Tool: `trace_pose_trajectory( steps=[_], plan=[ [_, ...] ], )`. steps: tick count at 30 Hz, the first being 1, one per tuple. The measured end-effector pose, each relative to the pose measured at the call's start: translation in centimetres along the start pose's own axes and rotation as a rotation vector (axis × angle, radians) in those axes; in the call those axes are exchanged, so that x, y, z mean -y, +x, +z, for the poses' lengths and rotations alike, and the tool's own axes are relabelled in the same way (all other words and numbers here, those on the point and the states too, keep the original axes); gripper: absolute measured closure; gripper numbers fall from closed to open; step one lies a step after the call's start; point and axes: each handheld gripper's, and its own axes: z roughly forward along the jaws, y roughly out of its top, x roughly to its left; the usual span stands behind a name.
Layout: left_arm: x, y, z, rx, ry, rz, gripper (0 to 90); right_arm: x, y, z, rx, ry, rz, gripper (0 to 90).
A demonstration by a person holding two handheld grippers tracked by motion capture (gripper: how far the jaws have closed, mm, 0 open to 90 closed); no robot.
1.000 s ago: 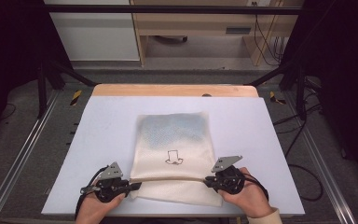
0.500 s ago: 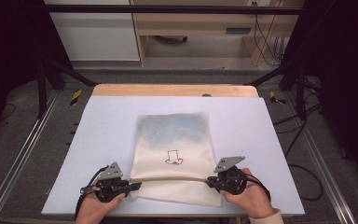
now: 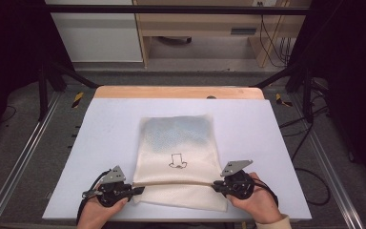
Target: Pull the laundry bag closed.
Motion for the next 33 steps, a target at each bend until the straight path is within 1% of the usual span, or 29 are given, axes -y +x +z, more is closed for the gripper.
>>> trace_pose_trajectory(
  steps=[9, 10, 24, 30, 33],
  plan=[
    [0.01, 0.00, -0.02, -0.002, 0.001, 0.001, 82.2, 0.08, -0.07, 0.02, 0.000, -0.001, -0.005, 82.0],
    [0.01, 0.00, -0.02, -0.001, 0.001, 0.001, 82.1, 0.08, -0.02, 0.01, 0.002, 0.003, 0.006, 82.0],
    [-0.02, -0.01, -0.05, 0.000, 0.001, 0.003, 82.2, 0.12, -0.13, -0.01, 0.001, 0.007, 0.000, 82.0],
    [-0.03, -0.04, -0.03, -0.002, -0.001, 0.001, 82.2, 0.24, -0.20, -0.09, 0.007, 0.016, 0.017, 82.0],
    [-0.03, -0.04, -0.04, -0.001, -0.001, 0.001, 82.2, 0.36, -0.28, -0.15, 0.010, 0.015, 0.015, 82.0]
  ],
)
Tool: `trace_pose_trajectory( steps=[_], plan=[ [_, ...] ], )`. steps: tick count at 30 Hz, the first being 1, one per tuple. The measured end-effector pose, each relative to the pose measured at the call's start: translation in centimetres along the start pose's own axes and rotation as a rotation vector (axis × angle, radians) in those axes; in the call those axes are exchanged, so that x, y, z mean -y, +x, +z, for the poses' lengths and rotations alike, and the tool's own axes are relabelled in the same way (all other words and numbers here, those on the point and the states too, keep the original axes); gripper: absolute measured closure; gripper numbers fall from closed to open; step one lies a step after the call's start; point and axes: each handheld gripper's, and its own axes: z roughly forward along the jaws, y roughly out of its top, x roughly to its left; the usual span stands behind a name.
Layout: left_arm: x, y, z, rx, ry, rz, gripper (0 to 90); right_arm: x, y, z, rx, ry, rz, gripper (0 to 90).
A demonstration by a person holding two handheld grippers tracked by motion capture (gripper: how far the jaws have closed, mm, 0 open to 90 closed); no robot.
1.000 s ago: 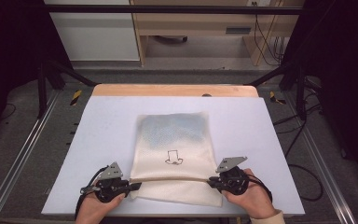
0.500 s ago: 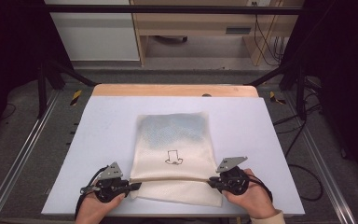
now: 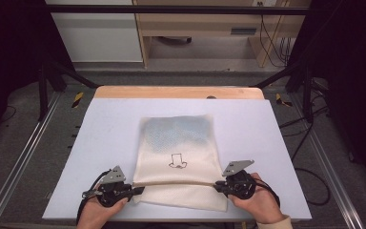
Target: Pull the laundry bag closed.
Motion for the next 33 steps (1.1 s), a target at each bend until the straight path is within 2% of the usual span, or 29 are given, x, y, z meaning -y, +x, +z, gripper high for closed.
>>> trace_pose_trajectory(
  steps=[15, 33],
  plan=[
    [-0.04, -0.06, -0.04, -0.002, 0.000, 0.005, 82.3, 0.54, -0.33, -0.25, 0.012, 0.016, 0.026, 82.0],
    [-0.06, -0.06, -0.07, -0.002, -0.001, 0.003, 82.2, 1.00, -0.56, -0.19, 0.020, 0.031, 0.032, 82.1]
  ],
)
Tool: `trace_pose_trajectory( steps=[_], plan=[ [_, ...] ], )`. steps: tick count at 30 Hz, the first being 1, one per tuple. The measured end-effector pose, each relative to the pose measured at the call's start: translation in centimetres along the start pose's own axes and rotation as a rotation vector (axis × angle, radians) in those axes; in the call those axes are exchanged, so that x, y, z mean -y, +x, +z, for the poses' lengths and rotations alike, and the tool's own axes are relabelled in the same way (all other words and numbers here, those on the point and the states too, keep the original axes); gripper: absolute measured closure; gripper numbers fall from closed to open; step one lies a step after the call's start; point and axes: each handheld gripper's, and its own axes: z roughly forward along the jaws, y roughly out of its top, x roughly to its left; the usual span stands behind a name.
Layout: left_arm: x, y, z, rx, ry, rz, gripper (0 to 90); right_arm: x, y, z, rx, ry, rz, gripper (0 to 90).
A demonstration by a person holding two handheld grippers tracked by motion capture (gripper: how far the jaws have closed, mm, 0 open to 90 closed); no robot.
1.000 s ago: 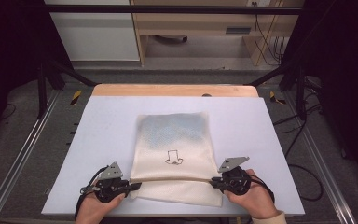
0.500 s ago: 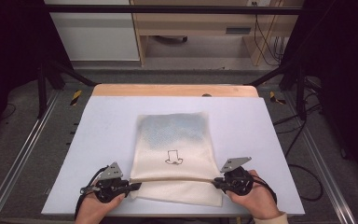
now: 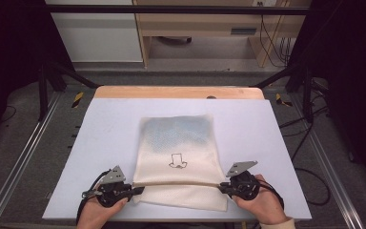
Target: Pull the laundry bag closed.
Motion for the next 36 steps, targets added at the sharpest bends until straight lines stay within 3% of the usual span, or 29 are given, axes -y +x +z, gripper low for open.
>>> trace_pose_trajectory(
  steps=[25, 27, 31, 36],
  plan=[
    [0.0, 0.1, -0.1, 0.003, 0.000, -0.012, 81.3, 0.3, -0.3, 0.0, 0.000, 0.017, 0.020, 82.0],
    [0.1, 0.1, -0.2, -0.005, 0.006, -0.037, 70.6, 0.2, -0.1, 0.3, -0.002, 0.022, 0.016, 80.2],
    [0.1, 0.4, -1.5, -0.072, -0.028, -0.091, 40.8, -0.2, -0.2, -0.2, 0.022, -0.023, 0.042, 57.4],
    [0.0, 0.9, -3.3, -0.153, -0.053, -0.083, 24.1, -1.7, -0.2, -0.7, 0.067, -0.095, 0.063, 32.7]
  ],
)
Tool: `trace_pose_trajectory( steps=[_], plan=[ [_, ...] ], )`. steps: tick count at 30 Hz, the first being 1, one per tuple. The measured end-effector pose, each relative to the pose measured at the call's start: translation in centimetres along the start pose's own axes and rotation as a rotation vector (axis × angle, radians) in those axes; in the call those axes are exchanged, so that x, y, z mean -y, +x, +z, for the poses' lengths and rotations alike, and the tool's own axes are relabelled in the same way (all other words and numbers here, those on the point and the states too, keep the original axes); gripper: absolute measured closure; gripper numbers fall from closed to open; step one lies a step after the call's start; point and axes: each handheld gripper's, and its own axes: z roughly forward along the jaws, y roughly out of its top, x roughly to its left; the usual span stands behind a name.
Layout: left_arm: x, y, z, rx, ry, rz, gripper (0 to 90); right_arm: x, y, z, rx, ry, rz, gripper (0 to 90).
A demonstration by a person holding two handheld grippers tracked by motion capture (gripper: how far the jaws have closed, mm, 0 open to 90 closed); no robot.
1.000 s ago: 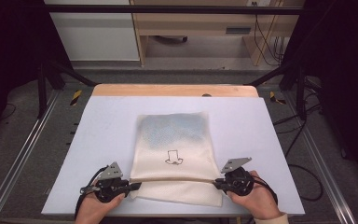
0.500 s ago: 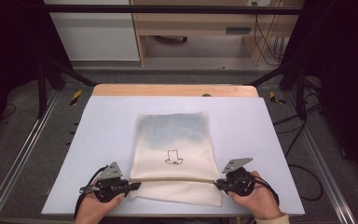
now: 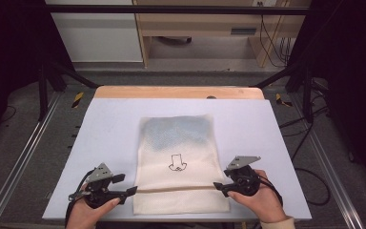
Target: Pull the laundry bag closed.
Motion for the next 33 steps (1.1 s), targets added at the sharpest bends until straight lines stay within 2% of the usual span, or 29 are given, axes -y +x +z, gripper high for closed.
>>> trace_pose_trajectory(
  steps=[2, 5, 8, 10, 12, 14, 15, 18, 20, 22, 23, 27, 30, 33],
  plan=[
    [-0.3, 0.2, -0.4, -0.020, 0.003, 0.006, 20.9, -0.7, -0.1, 0.0, 0.032, -0.022, 0.011, 24.0],
    [-1.1, 0.3, -0.8, -0.044, -0.004, 0.005, 15.7, -1.8, -0.5, -0.1, 0.072, -0.030, 0.028, 18.4],
    [-2.1, 0.6, -1.0, -0.057, 0.008, 0.016, 13.1, -3.2, -1.1, -0.2, 0.086, -0.044, 0.050, 14.5],
    [-3.0, 0.9, -1.0, -0.069, 0.016, 0.017, 12.8, -4.0, -1.5, -0.1, 0.088, -0.020, 0.061, 10.6],
    [-3.9, 1.5, -0.5, -0.074, 0.059, 0.029, 11.1, -4.9, -1.8, 0.3, 0.094, 0.006, 0.065, 10.4],
    [-4.8, 2.2, 0.3, -0.072, 0.116, 0.040, 7.4, -5.6, -2.2, 1.0, 0.081, 0.028, 0.069, 10.5],
    [-5.2, 2.4, 0.8, -0.074, 0.131, 0.035, 7.3, -5.9, -2.5, 1.3, 0.070, 0.036, 0.071, 11.4],
    [-6.6, 2.6, 1.8, -0.097, 0.170, 0.062, 6.8, -6.7, -3.0, 2.2, 0.073, 0.049, 0.086, 11.0],
    [-7.3, 2.5, 1.8, -0.119, 0.171, 0.083, 6.8, -7.0, -3.1, 2.4, 0.096, 0.036, 0.107, 11.0],
    [-7.6, 2.7, 1.5, -0.112, 0.159, 0.080, 5.7, -7.0, -3.1, 2.3, 0.113, 0.054, 0.110, 10.4],
    [-7.6, 2.9, 1.2, -0.129, 0.155, 0.085, 6.5, -6.8, -3.1, 2.2, 0.116, 0.048, 0.113, 10.4],
    [-7.0, 4.2, -0.3, -0.187, 0.132, 0.057, 6.1, -6.0, -3.4, 1.8, 0.127, 0.030, 0.134, 9.9],
    [-6.5, 5.2, -1.1, -0.203, 0.128, 0.037, 5.6, -5.8, -3.6, 1.5, 0.142, 0.034, 0.138, 9.4],
    [-6.2, 5.8, -1.8, -0.221, 0.100, 0.038, 5.7, -5.6, -3.8, 1.1, 0.159, 0.019, 0.141, 9.5]
  ],
)
